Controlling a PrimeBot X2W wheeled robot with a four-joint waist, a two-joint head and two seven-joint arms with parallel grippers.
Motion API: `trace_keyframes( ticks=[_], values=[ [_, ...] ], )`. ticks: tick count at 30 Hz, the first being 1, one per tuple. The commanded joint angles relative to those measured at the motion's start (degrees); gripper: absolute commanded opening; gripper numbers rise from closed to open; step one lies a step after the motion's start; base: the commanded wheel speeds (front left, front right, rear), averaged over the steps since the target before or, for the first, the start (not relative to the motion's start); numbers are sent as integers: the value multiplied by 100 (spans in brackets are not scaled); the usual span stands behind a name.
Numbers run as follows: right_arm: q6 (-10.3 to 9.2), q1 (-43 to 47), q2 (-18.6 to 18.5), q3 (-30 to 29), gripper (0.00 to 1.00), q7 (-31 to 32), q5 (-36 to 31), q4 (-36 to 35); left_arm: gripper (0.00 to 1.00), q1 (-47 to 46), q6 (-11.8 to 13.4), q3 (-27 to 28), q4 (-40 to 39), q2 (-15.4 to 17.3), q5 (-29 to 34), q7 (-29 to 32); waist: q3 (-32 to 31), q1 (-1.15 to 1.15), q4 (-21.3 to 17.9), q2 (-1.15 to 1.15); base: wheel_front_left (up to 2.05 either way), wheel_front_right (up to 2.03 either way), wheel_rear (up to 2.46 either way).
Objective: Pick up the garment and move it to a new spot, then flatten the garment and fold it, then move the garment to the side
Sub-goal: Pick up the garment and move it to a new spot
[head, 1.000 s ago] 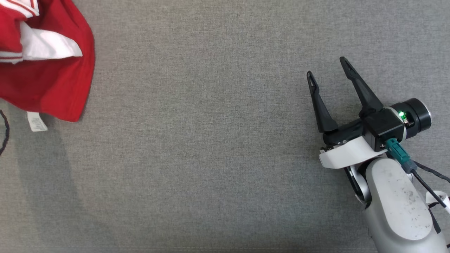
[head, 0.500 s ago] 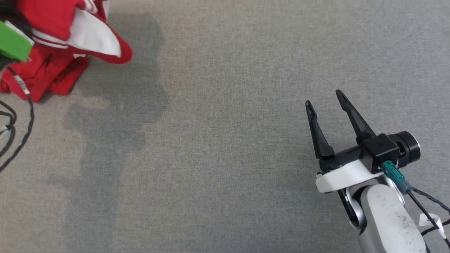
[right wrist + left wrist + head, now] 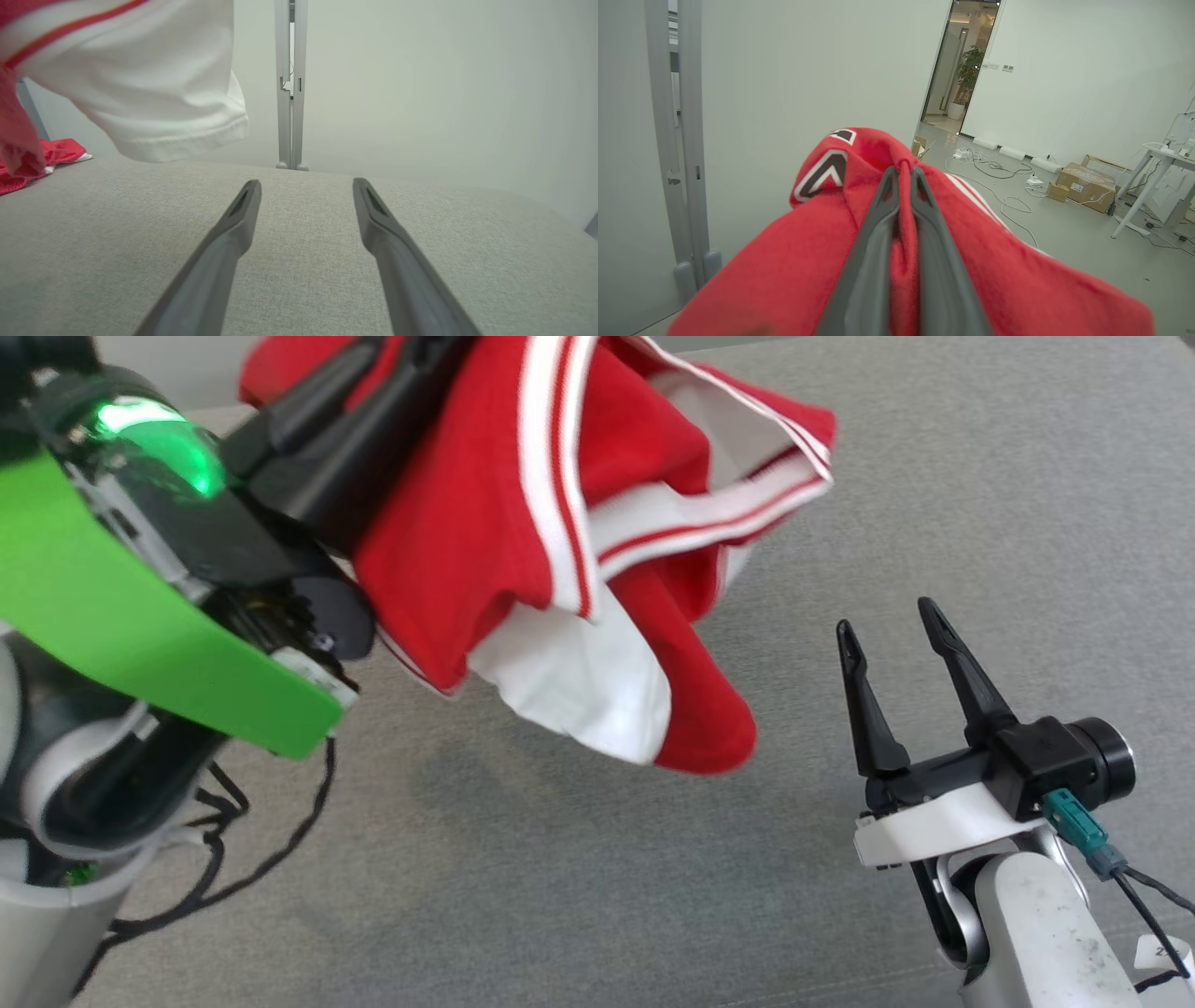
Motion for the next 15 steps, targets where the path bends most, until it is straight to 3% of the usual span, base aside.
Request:
trace_keyframes(
  ticks=[1, 5, 8, 10, 15],
  values=[
    [-2, 81, 4, -16, 100, -18, 133, -63, 0, 171, 100, -104, -51, -108, 22, 12, -91, 0, -629, 0, 0, 0, 0],
    [-2, 144, 4, -66, 100, -18, 352, -164, 0, 673, 232, -646, 133, -396, -11, 31, -65, 0, -1101, 0, 0, 0, 0],
    [-2, 229, 5, -161, 100, -18, 473, -190, 0, 1049, 226, -1069, 697, -544, 130, -16, -27, 0, -1366, 0, 0, 0, 0],
    [-2, 261, 8, -187, 100, -18, 524, -209, 0, 1156, 174, -1297, 1329, -629, 395, -157, 5, 0, -1506, 0, 0, 0, 0],
    [-2, 323, 7, -163, 100, -18, 596, -225, 0, 1102, -50, -1499, 3445, -1352, 753, -931, 99, 0, -1703, 0, 0, 0, 0]
  ],
)
